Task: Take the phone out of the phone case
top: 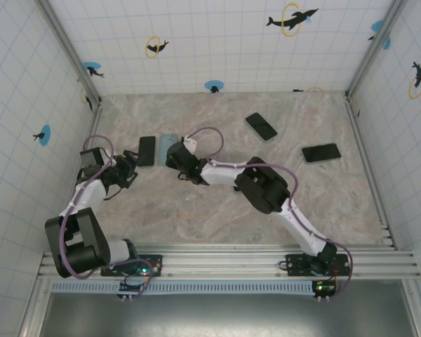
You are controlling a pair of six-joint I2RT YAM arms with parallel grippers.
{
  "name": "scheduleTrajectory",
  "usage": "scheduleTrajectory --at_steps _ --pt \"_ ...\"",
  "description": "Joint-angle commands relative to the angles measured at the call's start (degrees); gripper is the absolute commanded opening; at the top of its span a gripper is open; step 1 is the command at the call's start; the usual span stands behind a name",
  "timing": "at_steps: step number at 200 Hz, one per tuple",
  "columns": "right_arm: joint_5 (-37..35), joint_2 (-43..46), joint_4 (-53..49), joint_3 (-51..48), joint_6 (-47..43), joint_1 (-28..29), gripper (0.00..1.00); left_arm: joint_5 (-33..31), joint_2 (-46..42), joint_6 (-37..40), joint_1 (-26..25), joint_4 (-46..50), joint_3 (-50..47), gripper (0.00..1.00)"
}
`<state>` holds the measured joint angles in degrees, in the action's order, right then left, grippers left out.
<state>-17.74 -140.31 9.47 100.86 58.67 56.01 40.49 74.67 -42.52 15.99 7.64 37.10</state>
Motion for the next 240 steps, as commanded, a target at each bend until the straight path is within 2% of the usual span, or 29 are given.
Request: scheduleTrajectory --at_steps 1,37,70,153,171,184,197,240 --pt "-1.05 5.48 -3.34 1.8 -6.7 -0.54 0.51 1.51 -0.57 -0.85 -0.44 -1.2 -0.53 0.87" --pt "3.64 12.55 -4.65 -2.42 -17.35 -1.46 0.59 2.27 -1.24 -0.81 -1.04 -1.43 -0.45 0.88" --pt "9.79 22.37 -7.46 -11.97 -28.97 -3.66 0.65 3.01 -1.72 -0.55 -1.83 -1.67 -0.46 0.88" --pt "28.14 50.33 -15.26 -37.12 -57.13 -16.22 0.76 4.71 -1.19 -2.35 -7.51 -4.58 -0.27 0.88" --pt "28.06 53.83 -20.24 -39.17 -60.28 -19.28 0.8 4.53 -1.37 -2.74 -9.08 -5.09 -0.36 0.88" --pt "26.91 55.6 -24.91 -39.59 -64.48 -20.36 0.87 4.35 -1.29 -2.57 -10.51 -5.09 -0.32 0.89" --pt "24.73 57.86 -27.84 -41.22 -68.81 -20.54 0.88 4.41 -0.81 -2.65 -11.57 -5.33 -0.27 0.89" --pt "27.3 63.77 -31.85 -47.94 -82.54 -23.07 0.89 4.51 1.05 -2.65 -13.6 -5.86 0.97 0.89"
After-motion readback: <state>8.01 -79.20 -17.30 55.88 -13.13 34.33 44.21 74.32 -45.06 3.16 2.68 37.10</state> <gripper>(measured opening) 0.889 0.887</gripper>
